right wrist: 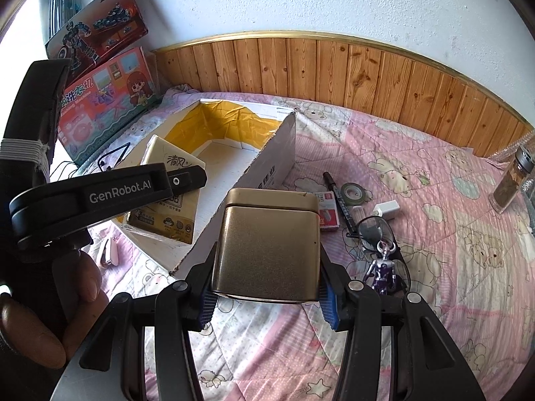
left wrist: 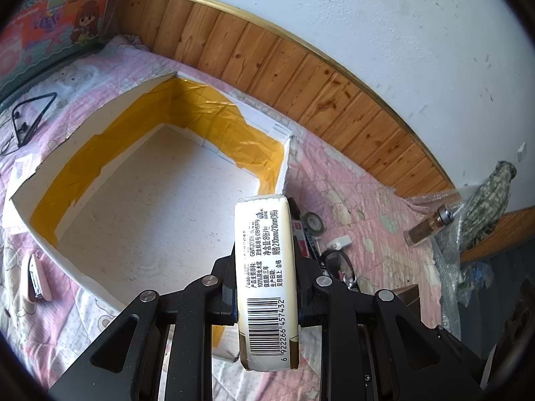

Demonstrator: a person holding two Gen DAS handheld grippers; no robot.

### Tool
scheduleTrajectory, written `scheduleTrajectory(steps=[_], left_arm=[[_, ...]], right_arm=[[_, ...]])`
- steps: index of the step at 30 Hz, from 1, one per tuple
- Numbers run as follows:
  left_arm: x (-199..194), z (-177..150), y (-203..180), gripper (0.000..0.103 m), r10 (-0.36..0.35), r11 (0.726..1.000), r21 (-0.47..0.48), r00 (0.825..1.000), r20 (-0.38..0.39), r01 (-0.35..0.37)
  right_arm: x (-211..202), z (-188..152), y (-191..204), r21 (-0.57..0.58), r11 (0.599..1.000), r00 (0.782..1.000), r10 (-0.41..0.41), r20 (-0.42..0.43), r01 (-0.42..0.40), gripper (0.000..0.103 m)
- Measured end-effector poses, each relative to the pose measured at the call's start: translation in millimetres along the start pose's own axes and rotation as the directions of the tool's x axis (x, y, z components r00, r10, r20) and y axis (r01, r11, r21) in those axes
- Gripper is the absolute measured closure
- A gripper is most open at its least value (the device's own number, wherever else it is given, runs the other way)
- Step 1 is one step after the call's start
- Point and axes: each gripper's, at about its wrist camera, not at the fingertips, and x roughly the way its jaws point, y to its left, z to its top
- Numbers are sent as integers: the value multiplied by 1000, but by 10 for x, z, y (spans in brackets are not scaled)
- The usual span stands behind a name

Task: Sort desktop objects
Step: 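Lift the carton with the left tool while the right tool lifts the gold tin, then carry the carton and gold tin with both tools over the yellow-lined box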

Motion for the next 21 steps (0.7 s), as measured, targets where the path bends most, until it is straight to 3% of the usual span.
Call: scheduleTrajectory(steps=[21], left_arm=[[-113, 255, 153, 80, 53, 999, 7, 998, 25, -54]], right_arm=[[123, 359, 317, -83, 996, 999, 33, 11, -32, 52]])
